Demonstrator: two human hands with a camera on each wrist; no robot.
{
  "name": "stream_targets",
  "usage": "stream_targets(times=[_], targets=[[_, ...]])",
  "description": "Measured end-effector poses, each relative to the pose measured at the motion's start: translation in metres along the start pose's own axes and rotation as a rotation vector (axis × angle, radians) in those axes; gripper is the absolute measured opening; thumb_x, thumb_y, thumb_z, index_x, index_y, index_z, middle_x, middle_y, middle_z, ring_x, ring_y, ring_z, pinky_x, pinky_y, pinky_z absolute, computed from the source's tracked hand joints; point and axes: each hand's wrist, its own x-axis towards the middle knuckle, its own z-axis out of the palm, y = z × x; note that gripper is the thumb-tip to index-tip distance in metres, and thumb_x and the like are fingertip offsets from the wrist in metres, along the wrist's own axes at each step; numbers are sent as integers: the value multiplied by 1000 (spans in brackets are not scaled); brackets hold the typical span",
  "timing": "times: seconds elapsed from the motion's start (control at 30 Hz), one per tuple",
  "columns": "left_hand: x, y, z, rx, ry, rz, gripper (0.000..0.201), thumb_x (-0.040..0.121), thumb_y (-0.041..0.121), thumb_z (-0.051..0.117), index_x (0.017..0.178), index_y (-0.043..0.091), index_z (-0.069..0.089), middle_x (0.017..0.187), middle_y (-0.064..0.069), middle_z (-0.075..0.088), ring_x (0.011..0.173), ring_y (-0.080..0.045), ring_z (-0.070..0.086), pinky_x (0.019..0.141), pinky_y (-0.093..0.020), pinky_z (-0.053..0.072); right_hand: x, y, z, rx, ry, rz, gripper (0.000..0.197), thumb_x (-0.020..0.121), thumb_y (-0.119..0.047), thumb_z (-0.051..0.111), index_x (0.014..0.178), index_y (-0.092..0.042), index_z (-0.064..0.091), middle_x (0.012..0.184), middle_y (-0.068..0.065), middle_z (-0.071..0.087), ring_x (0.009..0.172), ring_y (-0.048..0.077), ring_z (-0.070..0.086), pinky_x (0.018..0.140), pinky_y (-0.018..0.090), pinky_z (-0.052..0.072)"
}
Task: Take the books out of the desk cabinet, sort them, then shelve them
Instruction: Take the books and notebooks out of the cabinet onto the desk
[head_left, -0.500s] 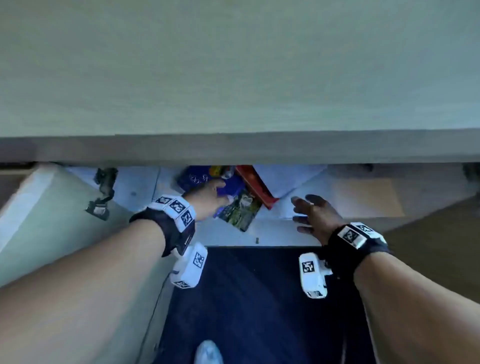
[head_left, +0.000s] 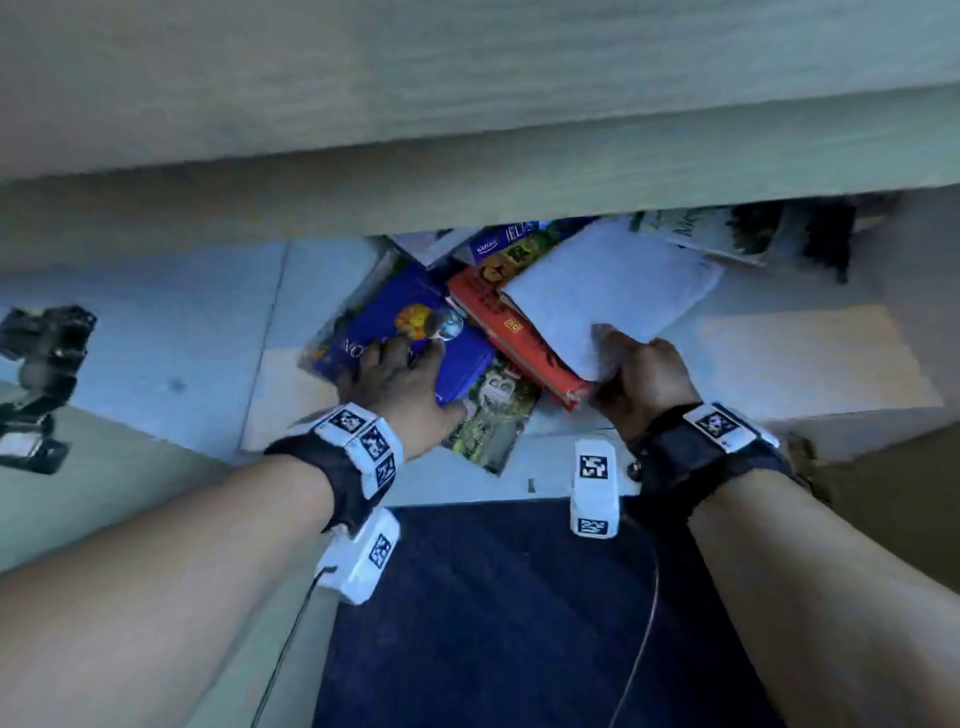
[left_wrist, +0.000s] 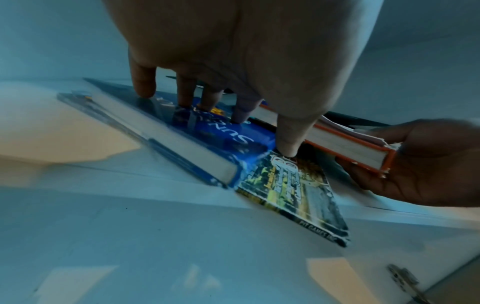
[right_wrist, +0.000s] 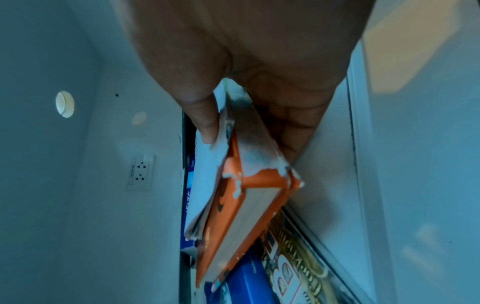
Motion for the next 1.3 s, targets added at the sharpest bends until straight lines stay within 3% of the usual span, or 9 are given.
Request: stream_targets(times=[0.07, 0.17, 0.37, 0.5, 0.67, 0.73, 0.83, 1.1, 1.3], targets=[[-7, -3, -6, 26, -49, 35, 79, 80, 77, 47, 150, 45, 29, 155, 1, 31, 138, -37, 31, 114, -53, 31, -7, 3, -15, 89, -19, 2, 34, 90, -17, 70, 120, -1, 63, 98, 15, 77, 80, 25, 72, 87, 48, 57], [-19, -3, -11, 52, -71, 148, 70, 83, 76, 44, 147, 50, 37, 153, 8, 34, 136, -32, 35, 118, -50, 26, -22, 8, -49, 171, -17, 48, 60, 79, -15, 77, 134, -6, 55, 127, 24, 68, 101, 41, 69, 92, 82, 42], [4, -39, -13, -288, -53, -2, 80, 89, 59, 60, 156, 24, 32, 161, -9, 33, 149, -30, 27, 120, -41, 28, -50, 32, -109, 172, 29, 213, 77, 64, -45, 84, 133, -23, 59, 127, 16, 71, 106, 44, 72, 86, 68, 54], [-2, -37, 2, -336, -143, -47, 89, 98, 49, 56, 162, 14, 5, 171, -9, 7, 157, -27, 9, 125, -41, 19, -68, 43, -109, 240, -82, 182, 51, 90, -35, 69, 134, -14, 55, 125, 22, 70, 94, 38, 74, 78, 57, 61], [-21, -36, 19, -685, -23, -108, 56, 95, 22, 65, 148, 16, 47, 143, -10, 57, 131, -29, 54, 110, -46, 44, -75, 44, -70, 116, -195, 111, 61, 84, -26, 73, 140, -17, 50, 132, 23, 66, 104, 43, 71, 78, 52, 59], [-28, -32, 24, -1024, -50, -224, 27, 93, 34, 62, 119, 29, 67, 114, -5, 71, 108, -27, 67, 98, -56, 53, -76, 38, -55, 25, -229, 105, 49, 89, -17, 71, 134, -17, 52, 128, 20, 69, 107, 45, 70, 79, 55, 59], [-32, -24, 21, -1189, -135, -264, 46, 75, 70, 62, 96, 31, 73, 93, -3, 78, 85, -27, 74, 81, -51, 58, -87, 37, -33, -39, -291, 137, 47, 93, -16, 73, 134, -18, 51, 127, 16, 71, 111, 43, 70, 88, 62, 58], [-70, -13, -10, -1276, -477, -239, 55, 64, 80, 74, 105, 44, 74, 108, 4, 79, 100, -28, 75, 95, -51, 56, -133, 9, -22, -165, -265, 181, 52, 89, -15, 77, 135, -17, 54, 119, 11, 76, 106, 33, 75, 91, 53, 61], [-130, 5, -53, -1128, -447, -194, 85, 58, 91, 67, 120, 32, 67, 116, 6, 75, 106, -18, 70, 99, -45, 54, -214, -44, -41, -195, -202, 214, 54, 88, -19, 79, 135, -16, 53, 117, 9, 77, 102, 29, 76, 80, 40, 64]])
